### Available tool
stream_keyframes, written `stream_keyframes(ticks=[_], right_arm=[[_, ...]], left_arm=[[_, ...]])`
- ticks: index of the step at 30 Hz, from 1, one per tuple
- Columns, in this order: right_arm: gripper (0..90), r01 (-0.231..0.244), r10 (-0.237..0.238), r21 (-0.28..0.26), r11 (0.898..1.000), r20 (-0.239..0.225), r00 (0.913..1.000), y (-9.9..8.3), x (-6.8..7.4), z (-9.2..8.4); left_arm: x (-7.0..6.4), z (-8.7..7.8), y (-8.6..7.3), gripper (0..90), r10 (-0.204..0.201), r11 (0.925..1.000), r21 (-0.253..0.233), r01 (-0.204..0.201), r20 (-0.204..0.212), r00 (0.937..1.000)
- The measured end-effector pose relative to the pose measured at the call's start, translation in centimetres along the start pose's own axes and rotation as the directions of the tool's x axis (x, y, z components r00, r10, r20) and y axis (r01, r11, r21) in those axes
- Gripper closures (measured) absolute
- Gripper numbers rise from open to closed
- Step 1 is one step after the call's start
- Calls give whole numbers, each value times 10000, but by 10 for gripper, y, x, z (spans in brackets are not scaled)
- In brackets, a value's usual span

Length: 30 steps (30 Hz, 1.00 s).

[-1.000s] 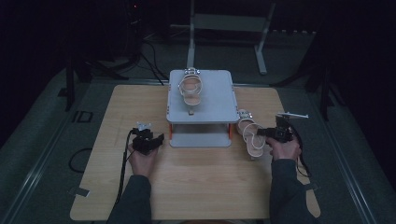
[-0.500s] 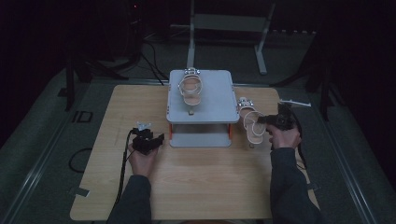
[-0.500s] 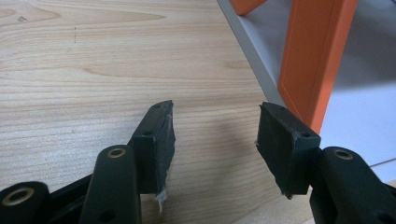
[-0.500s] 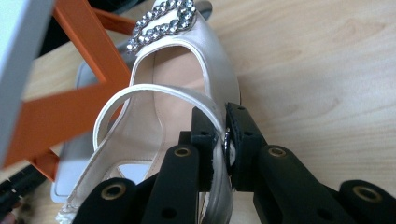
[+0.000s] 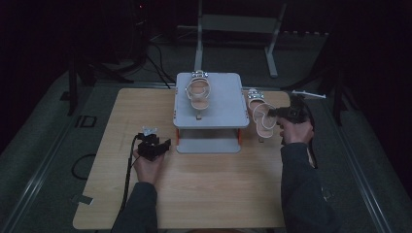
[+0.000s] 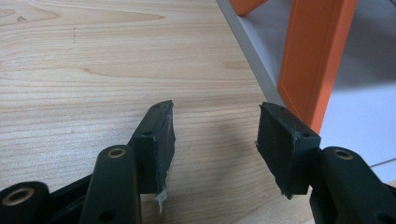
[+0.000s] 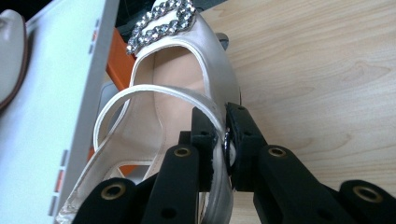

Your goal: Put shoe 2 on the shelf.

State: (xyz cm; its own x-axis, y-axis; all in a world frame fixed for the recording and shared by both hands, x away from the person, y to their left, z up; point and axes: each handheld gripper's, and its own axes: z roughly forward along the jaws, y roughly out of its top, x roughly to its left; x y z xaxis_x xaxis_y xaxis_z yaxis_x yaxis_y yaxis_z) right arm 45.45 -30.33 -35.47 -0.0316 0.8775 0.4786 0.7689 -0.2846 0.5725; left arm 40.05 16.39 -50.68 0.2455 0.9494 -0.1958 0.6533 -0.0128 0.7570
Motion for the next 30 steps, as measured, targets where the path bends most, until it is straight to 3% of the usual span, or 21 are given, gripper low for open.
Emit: stream_keyframes(ticks=[20, 25, 30], right_arm=[[828, 119, -125, -356, 9993, -163, 9998, 30, 31, -16], [828, 241, -250, -386, 9990, -206, 9995, 39, 45, -21], [826, 77, -96, -488, 9988, -379, 9992, 46, 56, -24]], left_arm=[[0, 0, 0, 466, -39, 10000, -15, 39, 25, 10000], [0, 0, 0, 465, -59, 10000, -20, 59, 42, 10000], [0, 0, 0, 466, -47, 10000, -5, 47, 37, 10000]])
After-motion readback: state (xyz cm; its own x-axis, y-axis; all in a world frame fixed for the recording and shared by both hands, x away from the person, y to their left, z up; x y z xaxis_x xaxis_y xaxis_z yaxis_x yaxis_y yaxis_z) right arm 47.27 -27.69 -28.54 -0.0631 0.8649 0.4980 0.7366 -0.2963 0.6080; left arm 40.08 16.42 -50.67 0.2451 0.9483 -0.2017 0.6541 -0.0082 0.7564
